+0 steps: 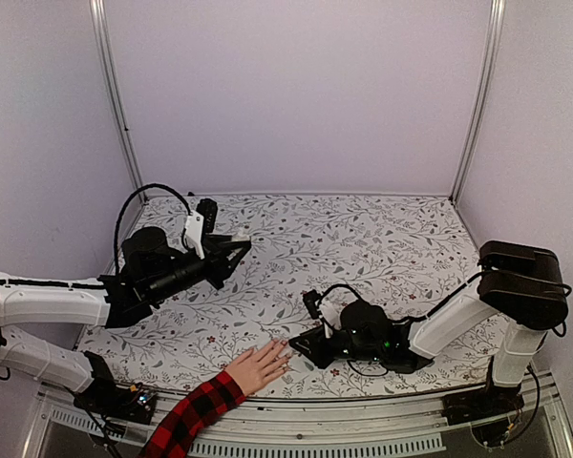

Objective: Paint the nails
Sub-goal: Paint the nail polish on the nail.

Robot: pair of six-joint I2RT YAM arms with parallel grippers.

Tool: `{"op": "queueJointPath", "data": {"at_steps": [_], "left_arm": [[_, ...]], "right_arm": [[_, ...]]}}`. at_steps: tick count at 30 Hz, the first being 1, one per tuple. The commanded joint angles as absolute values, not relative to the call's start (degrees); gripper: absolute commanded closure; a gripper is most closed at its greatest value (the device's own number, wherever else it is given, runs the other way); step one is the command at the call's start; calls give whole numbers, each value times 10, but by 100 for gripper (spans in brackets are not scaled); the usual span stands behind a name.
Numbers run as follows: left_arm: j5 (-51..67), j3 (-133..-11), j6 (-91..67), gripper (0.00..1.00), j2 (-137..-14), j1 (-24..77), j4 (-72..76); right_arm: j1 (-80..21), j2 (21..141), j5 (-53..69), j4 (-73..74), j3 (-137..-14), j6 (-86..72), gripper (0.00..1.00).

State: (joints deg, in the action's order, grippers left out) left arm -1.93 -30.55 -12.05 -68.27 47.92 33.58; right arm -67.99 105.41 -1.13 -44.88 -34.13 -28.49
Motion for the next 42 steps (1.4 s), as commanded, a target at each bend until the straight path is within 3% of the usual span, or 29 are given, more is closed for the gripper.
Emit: {"op": "queueJointPath", "data": {"at_steps": [1, 28, 42], "left_arm": [[-17, -316, -115, 100, -683, 476, 353], [-14, -321, -114, 100, -686, 475, 352], [-12, -322, -113, 100, -686, 476, 349]], "right_arm": [[-685, 1048, -36, -444, -338, -286, 100], [-685, 1019, -59, -433, -321, -285, 100], [-711, 1005, -21, -534, -298, -216, 100]]}}
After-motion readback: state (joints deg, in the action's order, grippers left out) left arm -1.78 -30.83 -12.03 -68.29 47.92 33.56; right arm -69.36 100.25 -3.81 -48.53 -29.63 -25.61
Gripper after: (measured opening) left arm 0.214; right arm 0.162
